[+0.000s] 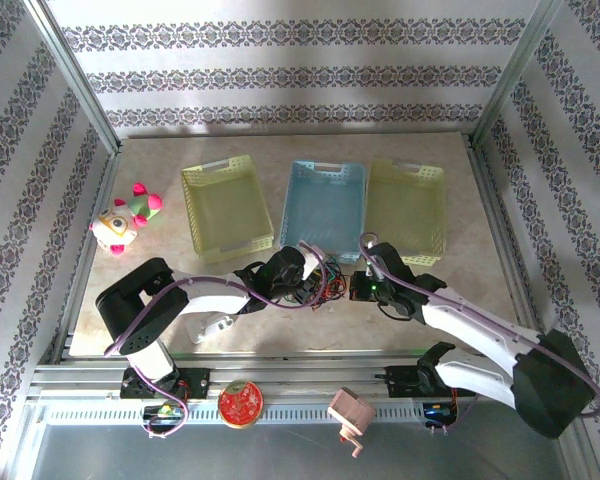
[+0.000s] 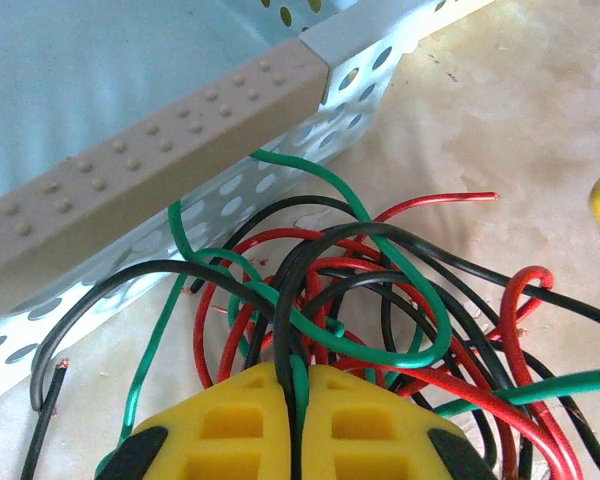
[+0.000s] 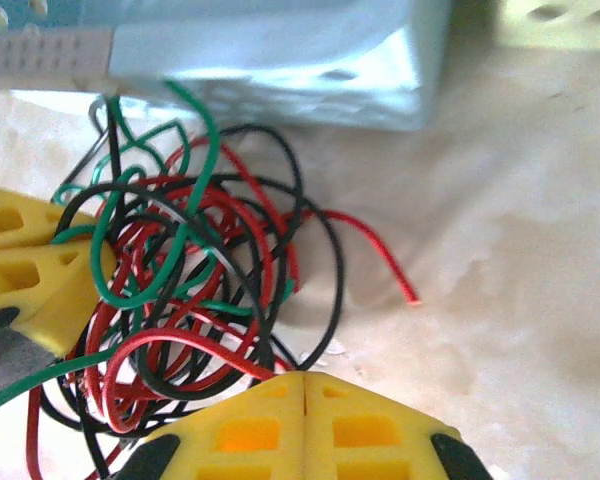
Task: Untangle the cables
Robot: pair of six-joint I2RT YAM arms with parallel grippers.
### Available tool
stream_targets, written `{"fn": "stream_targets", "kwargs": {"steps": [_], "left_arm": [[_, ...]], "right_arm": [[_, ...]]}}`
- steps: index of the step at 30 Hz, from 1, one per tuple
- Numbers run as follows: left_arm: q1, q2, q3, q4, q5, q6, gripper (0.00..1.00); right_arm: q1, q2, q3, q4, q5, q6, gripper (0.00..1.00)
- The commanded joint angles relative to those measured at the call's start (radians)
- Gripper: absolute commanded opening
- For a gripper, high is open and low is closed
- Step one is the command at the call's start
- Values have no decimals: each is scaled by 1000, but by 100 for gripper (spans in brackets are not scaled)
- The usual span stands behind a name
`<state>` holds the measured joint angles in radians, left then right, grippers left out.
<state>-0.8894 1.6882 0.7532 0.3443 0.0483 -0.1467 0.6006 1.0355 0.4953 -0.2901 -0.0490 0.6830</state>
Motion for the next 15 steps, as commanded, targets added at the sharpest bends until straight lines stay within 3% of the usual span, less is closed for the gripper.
{"fn": "stream_targets", "kwargs": {"steps": [1,2,5,7,15], "left_arm": [[-11,21,9,-57,-29,4,0],[-11,21,9,-56,-27,6,0],[-11,21,9,-56,-24,7,0],[-12,21,9,-56,-24,7,0],[-17,16,4,-56,-25,11,0]], "right_arm": [[-16,-53,-32,-7,69,29,0],[-16,-59,-35,14,44,12,0],[-14,-47,-28,55,-36,-30,28],[-12,-23,-20,77,-77,-58,35],[-6,137,28,124,-172,-127,37]]}}
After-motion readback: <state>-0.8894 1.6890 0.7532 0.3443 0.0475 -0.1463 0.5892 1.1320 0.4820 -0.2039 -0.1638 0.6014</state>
